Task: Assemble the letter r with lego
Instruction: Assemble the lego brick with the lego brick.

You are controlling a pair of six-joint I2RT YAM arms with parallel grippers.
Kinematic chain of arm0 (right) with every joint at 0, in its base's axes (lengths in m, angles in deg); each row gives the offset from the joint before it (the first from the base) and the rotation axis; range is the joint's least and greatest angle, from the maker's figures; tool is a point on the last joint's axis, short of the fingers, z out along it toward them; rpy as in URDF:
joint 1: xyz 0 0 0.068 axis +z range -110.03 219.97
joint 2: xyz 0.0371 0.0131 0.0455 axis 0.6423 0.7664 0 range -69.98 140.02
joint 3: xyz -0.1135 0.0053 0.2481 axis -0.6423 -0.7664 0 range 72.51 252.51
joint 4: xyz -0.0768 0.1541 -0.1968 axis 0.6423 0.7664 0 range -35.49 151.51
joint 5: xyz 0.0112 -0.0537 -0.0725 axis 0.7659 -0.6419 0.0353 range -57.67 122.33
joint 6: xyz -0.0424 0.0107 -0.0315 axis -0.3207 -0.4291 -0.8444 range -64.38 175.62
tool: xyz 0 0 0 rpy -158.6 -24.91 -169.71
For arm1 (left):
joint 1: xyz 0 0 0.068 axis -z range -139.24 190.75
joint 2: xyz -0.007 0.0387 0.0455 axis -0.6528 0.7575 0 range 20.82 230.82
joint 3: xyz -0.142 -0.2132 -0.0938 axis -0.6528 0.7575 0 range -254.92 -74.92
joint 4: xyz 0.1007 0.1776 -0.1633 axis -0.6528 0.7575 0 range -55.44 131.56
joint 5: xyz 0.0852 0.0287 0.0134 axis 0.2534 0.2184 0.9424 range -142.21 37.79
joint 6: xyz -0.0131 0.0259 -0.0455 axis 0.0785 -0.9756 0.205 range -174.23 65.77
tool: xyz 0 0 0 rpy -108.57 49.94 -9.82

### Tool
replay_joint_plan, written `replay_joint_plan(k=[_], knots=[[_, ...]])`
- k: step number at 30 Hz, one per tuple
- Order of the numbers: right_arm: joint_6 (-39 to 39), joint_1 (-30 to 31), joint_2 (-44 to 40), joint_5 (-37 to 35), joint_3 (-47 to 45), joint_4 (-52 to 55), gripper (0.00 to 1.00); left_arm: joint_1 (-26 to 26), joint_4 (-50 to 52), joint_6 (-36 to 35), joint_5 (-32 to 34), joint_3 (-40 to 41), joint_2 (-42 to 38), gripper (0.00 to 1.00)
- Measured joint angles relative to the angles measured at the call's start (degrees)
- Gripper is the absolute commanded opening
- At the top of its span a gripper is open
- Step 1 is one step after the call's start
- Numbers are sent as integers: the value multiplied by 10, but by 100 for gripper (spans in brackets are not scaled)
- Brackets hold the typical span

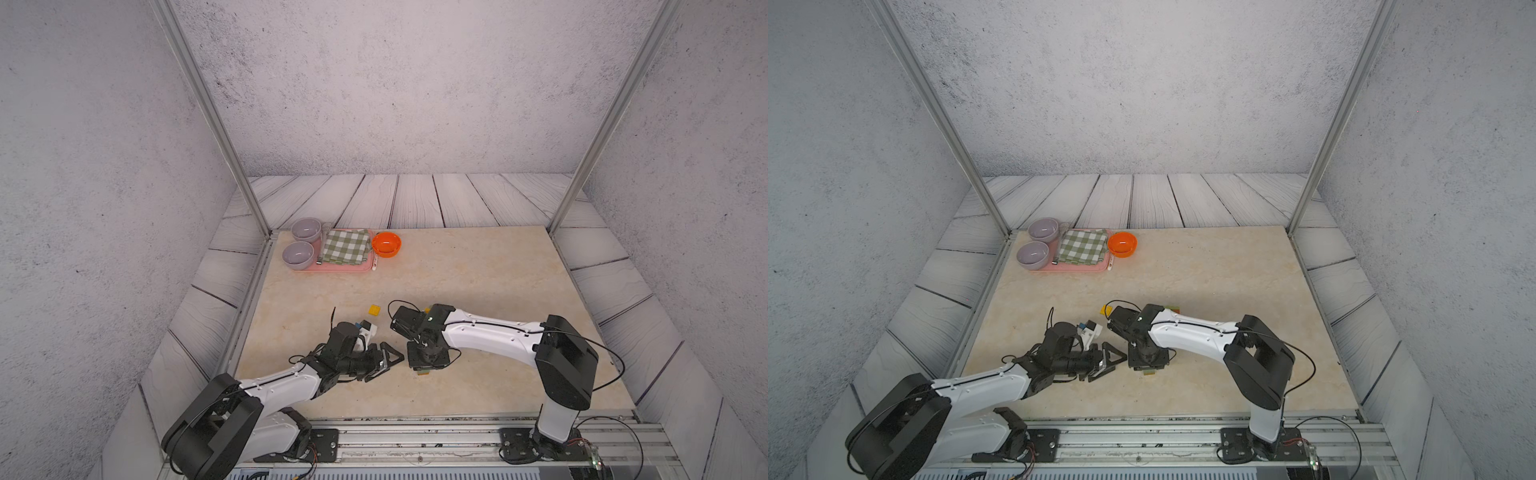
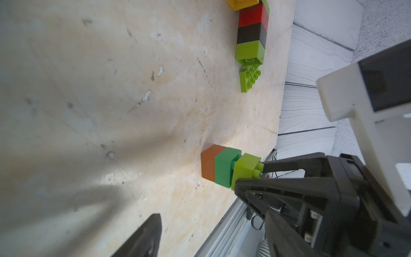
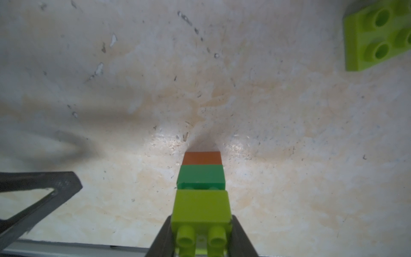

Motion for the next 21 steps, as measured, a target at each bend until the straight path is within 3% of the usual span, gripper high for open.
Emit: replay_joint_plan(k=[11, 21], knots=[[-42, 0, 7, -2, 0, 3, 0, 0, 0, 0, 1, -2, 8, 78], [-18, 0, 21, -3, 15, 12, 0, 0, 0, 0, 4, -2, 8, 78]])
